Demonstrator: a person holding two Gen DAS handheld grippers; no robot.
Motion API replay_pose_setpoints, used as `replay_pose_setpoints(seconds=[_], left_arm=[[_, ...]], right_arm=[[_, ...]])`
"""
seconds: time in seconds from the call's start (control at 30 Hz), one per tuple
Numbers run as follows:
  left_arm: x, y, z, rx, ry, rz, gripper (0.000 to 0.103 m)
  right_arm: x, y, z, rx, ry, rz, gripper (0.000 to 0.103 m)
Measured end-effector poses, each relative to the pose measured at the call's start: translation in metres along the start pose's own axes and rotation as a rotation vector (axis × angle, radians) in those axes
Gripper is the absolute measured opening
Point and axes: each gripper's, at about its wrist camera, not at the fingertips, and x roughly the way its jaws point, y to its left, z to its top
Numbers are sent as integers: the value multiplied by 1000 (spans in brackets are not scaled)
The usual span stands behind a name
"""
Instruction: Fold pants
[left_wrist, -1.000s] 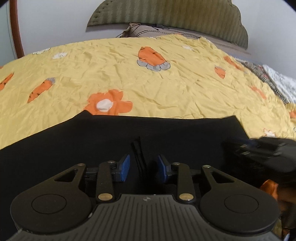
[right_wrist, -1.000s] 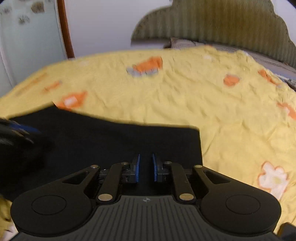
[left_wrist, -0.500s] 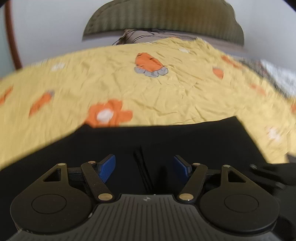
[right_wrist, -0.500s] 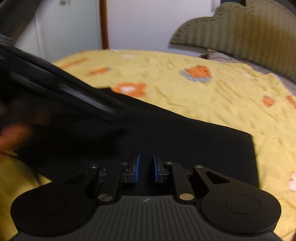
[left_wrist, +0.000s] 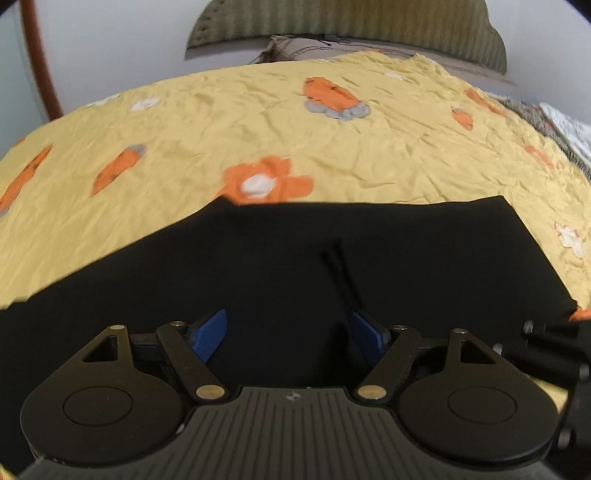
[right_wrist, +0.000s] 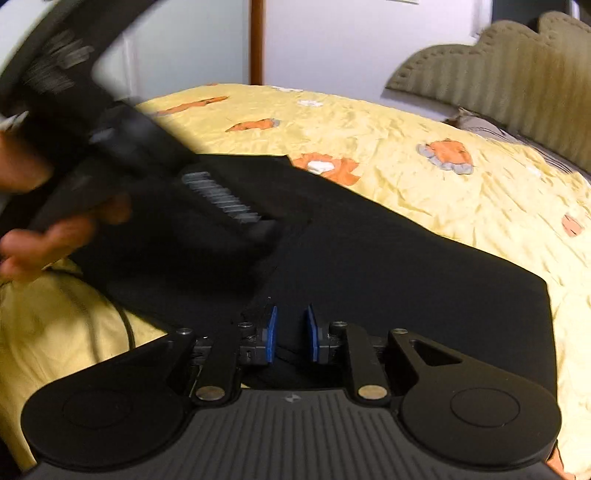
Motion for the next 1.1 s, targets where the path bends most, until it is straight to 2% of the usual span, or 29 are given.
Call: replay_pose_setpoints(seconds=[0.07,0.13,0.2,0.27,0.37,0.47,0.57,0.63,0.67,0.7,0.73,0.77,0.8,0.83,0.87,0.97,1.0,1.03,1.1], left_arm=[[-14,16,-8,-45,-10,2,78],[-30,33,-17,-91,-23,14,78],[-50,51,-28,-119,-41,39,78],[-73,69,-42,-123,-58,98,78],[-109,103,-70,-142,-67,246,78],[-153,139,-97,-162,-73,475,78],[-201,165,-113,-106,-97,837,78],[-228,174,-115,-43,-114,1109,86],[-240,178,-116,-17,-134,1223,100],[-249,181,-115,3,-157,1318,103],[-255,184,-114,14,-165,1363,102],[-257,186,-110,15,-166,1363,102],[-257,186,-107,6,-182,1316,102],[-254,185,-104,-25,-201,1230,102],[-250,184,-102,-52,-210,1127,102],[-218,182,-97,-120,-180,691,103],[-206,183,-97,-143,-167,601,103],[-194,180,-96,-160,-153,541,103],[-170,177,-92,-187,-123,490,103]], right_arm=[[-5,2,5,16,-21,-6,17],[-8,12,9,-21,-39,7,18],[-3,19,10,-65,-19,9,20],[9,23,9,-109,10,-2,23],[0,28,14,-73,-28,-3,23],[-15,52,20,-124,-107,42,23],[-18,89,29,-246,-169,110,23],[-16,117,33,-330,-190,167,23],[-11,128,37,-374,-198,185,23],[-10,142,39,-426,-214,199,23],[-9,157,37,-485,-233,208,23],[-5,173,35,-546,-243,201,23],[-1,187,34,-598,-245,192,23],[6,198,34,-637,-249,192,23],[11,211,35,-664,-247,204,23],[26,232,31,-729,-217,208,23],[27,237,28,-755,-225,197,23],[29,241,25,-783,-230,183,24],[36,249,19,-836,-230,138,28]])
